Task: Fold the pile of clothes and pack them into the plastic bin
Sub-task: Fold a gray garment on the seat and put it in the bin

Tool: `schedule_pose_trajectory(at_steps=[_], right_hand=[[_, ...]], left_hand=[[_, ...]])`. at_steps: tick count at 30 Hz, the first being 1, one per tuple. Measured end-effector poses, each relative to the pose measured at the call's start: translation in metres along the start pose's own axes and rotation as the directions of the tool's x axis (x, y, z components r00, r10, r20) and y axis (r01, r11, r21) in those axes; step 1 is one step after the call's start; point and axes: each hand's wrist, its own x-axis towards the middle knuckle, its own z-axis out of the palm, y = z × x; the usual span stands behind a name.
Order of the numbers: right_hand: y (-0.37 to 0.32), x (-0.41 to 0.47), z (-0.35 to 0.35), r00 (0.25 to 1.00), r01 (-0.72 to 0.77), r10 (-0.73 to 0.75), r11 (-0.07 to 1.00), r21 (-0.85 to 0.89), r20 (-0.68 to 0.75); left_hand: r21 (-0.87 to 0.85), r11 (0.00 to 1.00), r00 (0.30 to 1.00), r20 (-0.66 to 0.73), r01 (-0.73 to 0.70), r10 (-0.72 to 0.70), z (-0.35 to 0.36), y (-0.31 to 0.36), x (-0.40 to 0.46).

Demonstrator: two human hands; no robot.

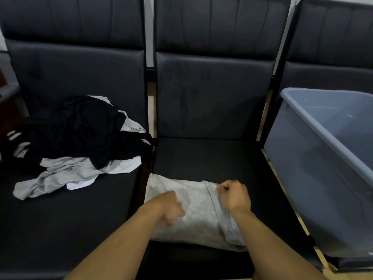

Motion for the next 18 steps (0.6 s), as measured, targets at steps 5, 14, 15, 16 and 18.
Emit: schedule_pose_trajectory(at_steps=[5,14,15,16,18], right_hand=[[0.009,0.001,-0.014,0.984,-0.172,0.179,0.967,0.187,-0.020],[0.029,-0.009,-0.038,0.980,-0.188,0.192,0.980,-0.057,0.060],[0.029,-0.011,-0.040,0.977,-0.184,0.191,0.980,-0.081,0.094],[0.030,-0.012,-0.043,0.969,-0.192,0.206,0.975,-0.113,0.136],[0.030,-0.015,-0.048,0.934,-0.201,0.251,0.958,-0.205,0.255]], left_hand=[[0.024,0.999,0.999,-0.038,0.032,-0.031,0.010,0.010,0.003],[0.202,0.976,0.948,-0.318,0.076,-0.008,0.014,0.023,0.038],[0.233,0.971,0.944,-0.328,0.054,0.026,0.014,0.026,0.041],[0.265,0.964,0.943,-0.324,0.014,0.075,0.014,0.029,0.042],[0.359,0.927,0.944,-0.255,-0.110,0.211,0.015,0.033,0.044]])
